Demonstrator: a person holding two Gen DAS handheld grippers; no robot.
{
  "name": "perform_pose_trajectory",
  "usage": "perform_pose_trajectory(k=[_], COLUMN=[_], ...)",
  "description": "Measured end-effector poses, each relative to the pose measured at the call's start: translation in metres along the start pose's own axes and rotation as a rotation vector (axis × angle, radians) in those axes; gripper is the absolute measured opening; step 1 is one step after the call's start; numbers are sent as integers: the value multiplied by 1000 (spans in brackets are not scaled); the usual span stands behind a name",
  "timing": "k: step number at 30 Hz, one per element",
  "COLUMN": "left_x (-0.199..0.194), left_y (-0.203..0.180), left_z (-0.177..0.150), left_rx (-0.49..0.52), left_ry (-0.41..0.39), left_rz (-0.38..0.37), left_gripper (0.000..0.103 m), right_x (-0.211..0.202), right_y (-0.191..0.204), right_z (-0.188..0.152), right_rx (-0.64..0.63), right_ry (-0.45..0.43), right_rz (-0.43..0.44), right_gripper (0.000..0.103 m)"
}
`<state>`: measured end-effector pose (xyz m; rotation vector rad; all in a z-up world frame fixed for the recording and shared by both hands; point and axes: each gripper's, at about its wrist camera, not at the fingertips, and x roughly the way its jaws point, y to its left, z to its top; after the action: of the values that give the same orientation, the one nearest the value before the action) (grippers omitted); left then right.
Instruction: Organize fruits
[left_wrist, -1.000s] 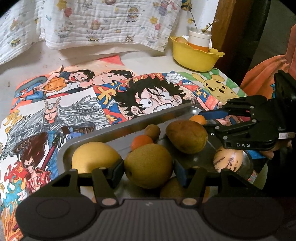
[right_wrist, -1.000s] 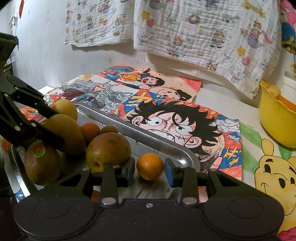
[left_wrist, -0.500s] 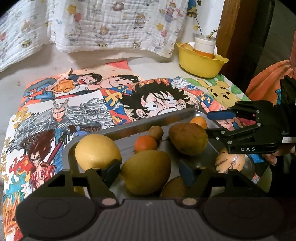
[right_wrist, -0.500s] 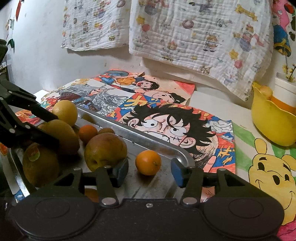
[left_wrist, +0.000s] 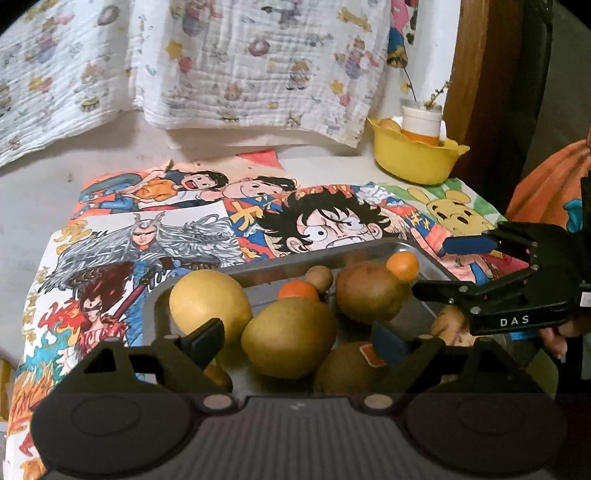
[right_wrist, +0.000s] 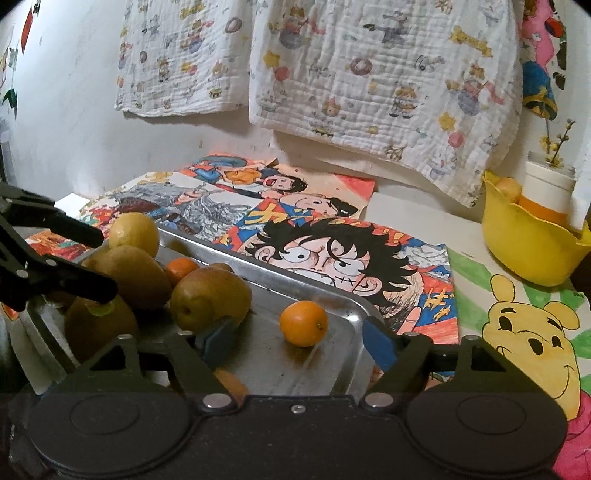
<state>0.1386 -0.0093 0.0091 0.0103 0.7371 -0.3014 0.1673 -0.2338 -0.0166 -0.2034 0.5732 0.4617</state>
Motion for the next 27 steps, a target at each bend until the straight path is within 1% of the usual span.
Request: perform_pose_trajectory(k=[4, 9, 13, 20, 27], left_x=[-8, -20, -30, -52, -75], left_y=[-2, -5, -5, -6, -4], left_z=[-4, -6, -7, -12, -26], left_rx=[-5, -6, -1, -6, -50], left_ry=[-33, -76, -102, -168, -205], left_rz=[21, 46, 73, 143, 195], left_gripper=[95, 99, 102, 102, 102], right_x=[-7, -13, -22, -43, -63], right_y=[2, 8, 15, 24, 38], right_z=[0, 2, 4, 3, -2], right_rx=[23, 30, 26, 60, 73], right_ry=[-20, -43, -70, -117, -145], right_rz=[-3, -4, -10, -13, -27], right_gripper=[84, 88, 94, 101, 102])
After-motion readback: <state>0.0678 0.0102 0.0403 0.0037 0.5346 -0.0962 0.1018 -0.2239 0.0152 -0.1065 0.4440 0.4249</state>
